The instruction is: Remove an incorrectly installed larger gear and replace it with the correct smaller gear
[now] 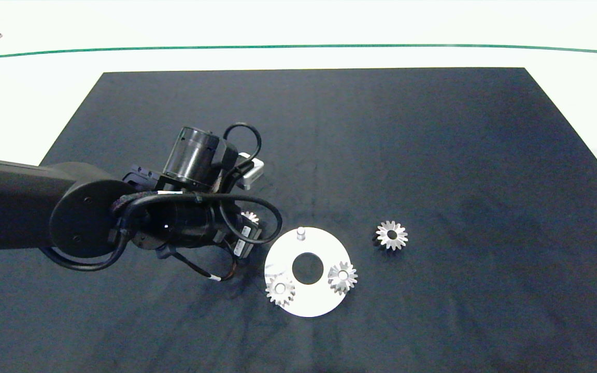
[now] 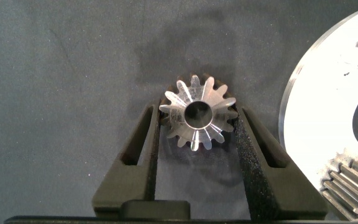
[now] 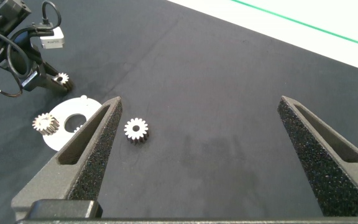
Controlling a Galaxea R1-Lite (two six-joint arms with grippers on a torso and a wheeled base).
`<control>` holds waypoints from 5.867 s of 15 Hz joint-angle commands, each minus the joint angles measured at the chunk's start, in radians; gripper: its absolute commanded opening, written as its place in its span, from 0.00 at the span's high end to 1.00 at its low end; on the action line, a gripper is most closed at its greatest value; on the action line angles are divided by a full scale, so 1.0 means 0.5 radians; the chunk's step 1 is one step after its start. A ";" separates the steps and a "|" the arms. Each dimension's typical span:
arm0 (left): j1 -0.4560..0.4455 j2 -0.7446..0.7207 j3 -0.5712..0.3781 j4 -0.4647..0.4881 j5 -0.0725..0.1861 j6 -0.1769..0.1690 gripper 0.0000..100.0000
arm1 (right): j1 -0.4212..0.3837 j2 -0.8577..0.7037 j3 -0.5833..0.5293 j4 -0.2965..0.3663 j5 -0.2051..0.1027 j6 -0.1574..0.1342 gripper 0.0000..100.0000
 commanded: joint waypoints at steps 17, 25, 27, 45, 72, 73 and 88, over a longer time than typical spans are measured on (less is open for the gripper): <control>-0.314 -0.173 -0.061 0.010 0.003 -0.104 0.81 | 0.003 0.007 -0.002 0.000 0.002 0.000 0.00; -0.449 0.018 -0.300 0.114 0.003 -0.091 0.81 | 0.003 0.014 0.001 0.000 0.002 0.000 0.00; -0.446 0.061 -0.309 0.114 0.003 -0.082 0.81 | 0.003 0.014 0.001 0.000 0.002 0.000 0.00; -0.440 0.174 -0.380 0.117 0.006 -0.070 0.81 | 0.009 0.026 -0.002 -0.006 0.011 -0.003 0.00; -0.415 0.085 -0.239 0.032 0.018 -0.039 0.81 | 0.009 0.017 0.001 0.000 0.023 -0.006 0.00; -0.412 0.082 -0.236 0.032 0.024 -0.033 0.81 | 0.009 0.017 0.001 0.000 0.023 -0.006 0.00; -0.406 0.055 -0.144 -0.011 0.043 0.025 0.00 | 0.009 0.011 -0.002 -0.003 0.033 -0.006 0.00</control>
